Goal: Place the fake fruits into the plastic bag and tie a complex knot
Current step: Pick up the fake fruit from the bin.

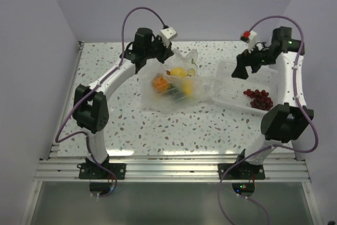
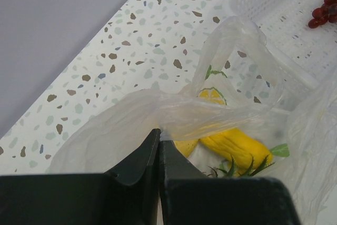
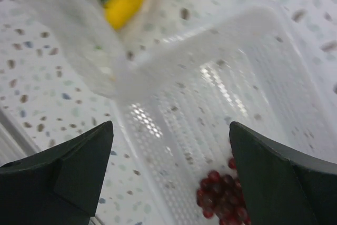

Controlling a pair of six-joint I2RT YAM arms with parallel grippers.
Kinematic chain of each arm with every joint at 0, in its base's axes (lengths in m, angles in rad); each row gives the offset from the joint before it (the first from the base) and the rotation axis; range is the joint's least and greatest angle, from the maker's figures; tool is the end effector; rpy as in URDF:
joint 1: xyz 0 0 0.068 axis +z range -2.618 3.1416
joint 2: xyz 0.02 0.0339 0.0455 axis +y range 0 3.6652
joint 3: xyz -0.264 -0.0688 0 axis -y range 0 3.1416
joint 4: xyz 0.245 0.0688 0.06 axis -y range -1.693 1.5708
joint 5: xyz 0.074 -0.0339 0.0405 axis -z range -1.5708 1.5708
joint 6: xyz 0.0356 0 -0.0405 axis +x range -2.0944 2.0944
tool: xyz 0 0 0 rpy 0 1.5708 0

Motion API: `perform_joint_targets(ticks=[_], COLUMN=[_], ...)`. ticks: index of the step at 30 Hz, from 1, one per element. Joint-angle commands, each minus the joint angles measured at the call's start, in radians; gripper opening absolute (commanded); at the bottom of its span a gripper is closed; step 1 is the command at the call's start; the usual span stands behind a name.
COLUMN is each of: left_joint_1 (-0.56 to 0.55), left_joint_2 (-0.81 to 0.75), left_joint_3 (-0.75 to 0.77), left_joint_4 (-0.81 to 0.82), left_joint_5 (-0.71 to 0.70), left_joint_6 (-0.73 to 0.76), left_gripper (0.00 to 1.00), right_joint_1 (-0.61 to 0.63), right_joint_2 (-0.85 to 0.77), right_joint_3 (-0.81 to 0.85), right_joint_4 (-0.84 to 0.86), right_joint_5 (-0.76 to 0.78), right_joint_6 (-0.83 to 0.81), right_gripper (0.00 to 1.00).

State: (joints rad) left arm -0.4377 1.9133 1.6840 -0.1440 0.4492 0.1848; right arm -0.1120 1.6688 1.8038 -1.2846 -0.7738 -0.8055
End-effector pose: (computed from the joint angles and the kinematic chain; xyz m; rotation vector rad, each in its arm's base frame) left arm 0.4098 -0.2088 0.3262 0.8771 1.7444 -0.6032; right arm 0.3220 -0.0112 0.3779 -0.9956 2.1503 0.6389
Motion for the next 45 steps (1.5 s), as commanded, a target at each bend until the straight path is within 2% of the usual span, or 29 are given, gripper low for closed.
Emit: perform_joint_targets(ticks=[1, 2, 3, 4, 6, 7, 9, 13, 18, 27, 30, 31, 33, 34, 35, 39, 45], left_joint_1=[0.001, 0.001, 0.001, 0.001, 0.001, 0.002, 0.001, 0.001, 0.001, 0.001, 0.001, 0.001, 0.001, 0.001, 0.002, 0.001, 0.001], left_joint_2=[-0.036, -0.037, -0.04, -0.04, -0.04, -0.04, -0.037, -0.036, -0.036, -0.028, -0.022, -0.022, -0.023, -0.026, -0.03, -0.037, -0.039], left_joint_3=[-0.014, -0.018, -0.023, -0.023, -0.026, -0.026, -0.026, -0.024, -0.026, -0.02, -0.014, -0.014, -0.009, -0.007, -0.009, -0.015, -0.018], left_joint_4=[0.007, 0.007, 0.011, 0.012, 0.017, 0.017, 0.018, 0.015, 0.015, 0.015, 0.015, 0.015, 0.011, 0.009, 0.004, -0.003, 0.0], left_joint_5=[-0.004, -0.003, -0.004, -0.003, 0.002, 0.003, 0.005, 0.002, -0.001, -0.004, -0.001, -0.001, -0.003, -0.003, -0.001, -0.003, -0.003], left_joint_6=[0.018, 0.016, 0.015, 0.012, 0.013, 0.013, 0.012, 0.018, 0.016, 0.025, 0.022, 0.021, 0.021, 0.022, 0.025, 0.027, 0.024], left_gripper=[0.06, 0.06, 0.06, 0.06, 0.06, 0.06, 0.06, 0.06, 0.06, 0.06, 0.06, 0.06, 0.06, 0.06, 0.06, 0.06, 0.06], right_joint_1=[-0.147, -0.181, -0.189, -0.195, -0.198, -0.196, -0.196, -0.196, -0.195, -0.196, -0.195, -0.196, -0.195, -0.195, -0.195, -0.196, -0.196], right_joint_2=[0.089, 0.113, 0.115, 0.117, 0.127, 0.137, 0.187, 0.275, 0.35, 0.468, 0.491, 0.491, 0.462, 0.442, 0.425, 0.346, 0.347], right_joint_3=[0.121, 0.118, 0.076, 0.043, -0.035, -0.05, -0.048, -0.047, -0.129, -0.17, -0.15, -0.144, -0.132, -0.127, -0.12, -0.014, 0.219], right_joint_4=[-0.237, -0.22, -0.188, -0.088, 0.003, 0.077, 0.102, 0.171, 0.257, 0.262, 0.235, 0.225, 0.22, 0.212, 0.206, 0.115, -0.014], right_joint_5=[0.135, 0.181, 0.32, 0.393, 0.572, 0.618, 0.689, 0.772, 0.843, 0.832, 0.788, 0.777, 0.748, 0.719, 0.699, 0.608, 0.473], right_joint_6=[-0.099, -0.118, -0.123, -0.123, -0.144, -0.144, -0.158, -0.165, -0.189, -0.166, -0.152, -0.144, -0.138, -0.136, -0.133, -0.124, -0.075], right_gripper=[0.95, 0.99, 0.98, 0.99, 0.99, 0.99, 0.98, 0.99, 0.99, 0.98, 0.89, 0.77, 0.6, 0.47, 0.42, 0.3, 0.2])
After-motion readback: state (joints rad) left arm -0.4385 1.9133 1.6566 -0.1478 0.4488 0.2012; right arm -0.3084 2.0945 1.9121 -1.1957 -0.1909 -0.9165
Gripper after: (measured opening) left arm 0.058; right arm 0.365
